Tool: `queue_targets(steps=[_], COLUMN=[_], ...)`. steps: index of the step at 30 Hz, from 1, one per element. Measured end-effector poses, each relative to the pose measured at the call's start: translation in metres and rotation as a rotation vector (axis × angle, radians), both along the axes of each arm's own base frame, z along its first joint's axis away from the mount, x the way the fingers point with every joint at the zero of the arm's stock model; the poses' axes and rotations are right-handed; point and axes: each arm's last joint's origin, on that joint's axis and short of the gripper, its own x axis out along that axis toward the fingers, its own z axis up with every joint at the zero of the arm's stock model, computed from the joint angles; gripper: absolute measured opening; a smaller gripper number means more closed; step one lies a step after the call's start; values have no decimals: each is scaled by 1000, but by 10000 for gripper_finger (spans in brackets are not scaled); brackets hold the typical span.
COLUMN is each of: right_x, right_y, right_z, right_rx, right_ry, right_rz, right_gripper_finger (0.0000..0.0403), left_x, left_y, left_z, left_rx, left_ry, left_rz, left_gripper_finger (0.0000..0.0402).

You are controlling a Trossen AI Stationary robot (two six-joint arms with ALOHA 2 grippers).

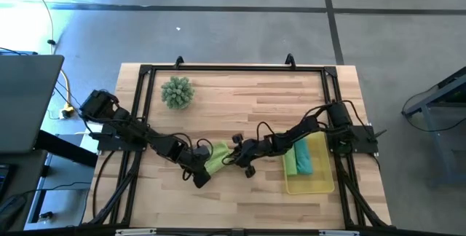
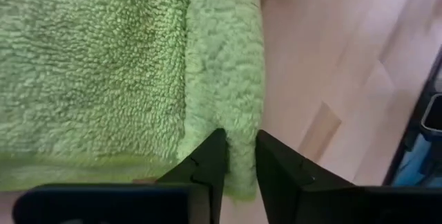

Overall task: Roll microfiber towels into tight, uniform cylinder then place into a basket
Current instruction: Roll the light green cloth

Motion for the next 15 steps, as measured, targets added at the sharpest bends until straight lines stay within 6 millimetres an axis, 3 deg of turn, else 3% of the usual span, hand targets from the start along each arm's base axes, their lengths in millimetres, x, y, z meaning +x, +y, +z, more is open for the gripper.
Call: queue_targets(steps=[8,15], right_x=[-1,12], right_y=[-1,-8], right_z=[-2,8], right_rx=[76,315], right_ry=[35,203], right_rz=[-66,-164], right_gripper_finger=[13,5], left_x=[-10,-16], left_y=[2,-3], left_z=[17,38], left_rx=[14,186], left_ry=[-10,-159], left_rz=[-89,-182], left_gripper_finger=[105,119])
